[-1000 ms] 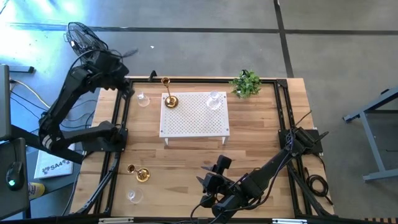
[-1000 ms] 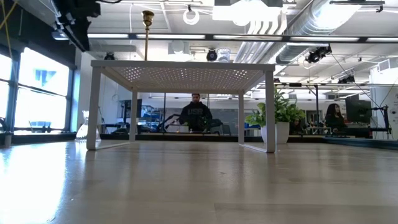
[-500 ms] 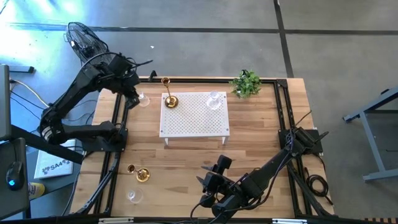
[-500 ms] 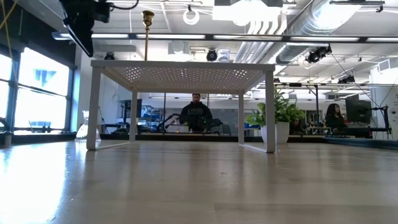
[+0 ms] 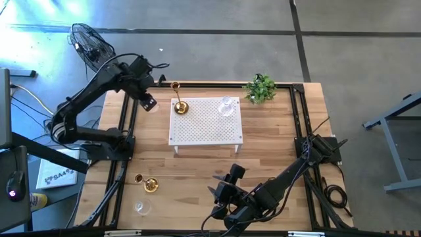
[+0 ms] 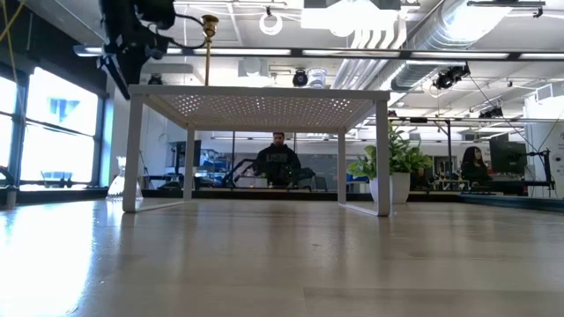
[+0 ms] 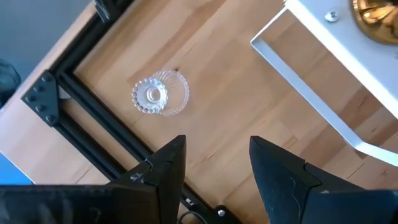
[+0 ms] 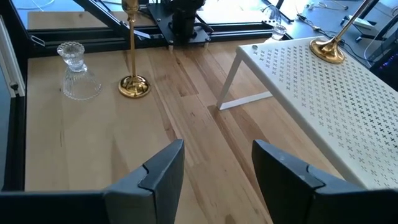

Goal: Pick & Place candle stick holders
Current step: Put the top transparent glass candle holder on the shelf aligned with the other transparent glass candle holder

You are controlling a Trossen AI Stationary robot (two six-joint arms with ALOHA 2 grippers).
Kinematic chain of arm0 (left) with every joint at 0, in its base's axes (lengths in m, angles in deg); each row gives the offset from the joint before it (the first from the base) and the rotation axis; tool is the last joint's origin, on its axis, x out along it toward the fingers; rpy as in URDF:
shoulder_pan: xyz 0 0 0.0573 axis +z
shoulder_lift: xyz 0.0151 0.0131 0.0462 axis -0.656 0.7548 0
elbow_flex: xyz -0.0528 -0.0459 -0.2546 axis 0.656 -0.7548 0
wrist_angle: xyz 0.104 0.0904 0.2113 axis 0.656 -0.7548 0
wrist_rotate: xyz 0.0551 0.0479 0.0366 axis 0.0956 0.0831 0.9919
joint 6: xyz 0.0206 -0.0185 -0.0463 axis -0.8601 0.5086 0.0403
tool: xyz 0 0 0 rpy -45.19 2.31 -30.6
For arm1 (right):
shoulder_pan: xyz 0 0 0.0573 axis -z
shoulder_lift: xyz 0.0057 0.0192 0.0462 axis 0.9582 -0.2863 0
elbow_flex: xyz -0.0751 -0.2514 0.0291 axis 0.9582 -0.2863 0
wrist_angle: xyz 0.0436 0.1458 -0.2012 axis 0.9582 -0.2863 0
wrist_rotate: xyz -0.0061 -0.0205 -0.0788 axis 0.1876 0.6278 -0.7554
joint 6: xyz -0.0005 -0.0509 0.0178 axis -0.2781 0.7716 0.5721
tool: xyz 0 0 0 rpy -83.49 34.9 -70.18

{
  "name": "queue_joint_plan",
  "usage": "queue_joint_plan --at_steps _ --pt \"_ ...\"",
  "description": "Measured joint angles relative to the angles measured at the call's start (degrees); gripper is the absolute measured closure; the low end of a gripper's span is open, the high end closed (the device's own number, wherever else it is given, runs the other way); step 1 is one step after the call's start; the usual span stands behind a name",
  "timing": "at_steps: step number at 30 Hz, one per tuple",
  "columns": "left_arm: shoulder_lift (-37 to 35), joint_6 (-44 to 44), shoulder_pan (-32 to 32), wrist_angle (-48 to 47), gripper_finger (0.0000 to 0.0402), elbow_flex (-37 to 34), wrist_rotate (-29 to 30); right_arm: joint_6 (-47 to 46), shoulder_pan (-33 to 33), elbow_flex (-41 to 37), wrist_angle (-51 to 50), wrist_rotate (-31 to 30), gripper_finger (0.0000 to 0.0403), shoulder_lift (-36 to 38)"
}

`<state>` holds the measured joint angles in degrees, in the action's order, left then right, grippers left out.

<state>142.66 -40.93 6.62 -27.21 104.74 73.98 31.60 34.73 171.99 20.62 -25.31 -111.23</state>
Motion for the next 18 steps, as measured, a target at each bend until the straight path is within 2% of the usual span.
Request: queue_joint_plan --at_steps 11,18 --pt "5.5 0.1 0.0 -1.2 0.023 0.0 0.1 0.0 0.0 0.0 0.0 0.6 0.0222 0.0" --pt "6.4 -4.7 0.0 -1.9 0.023 0.0 2.8 0.0 0.0 0.0 -0.1 1.1 0.0222 0.0"
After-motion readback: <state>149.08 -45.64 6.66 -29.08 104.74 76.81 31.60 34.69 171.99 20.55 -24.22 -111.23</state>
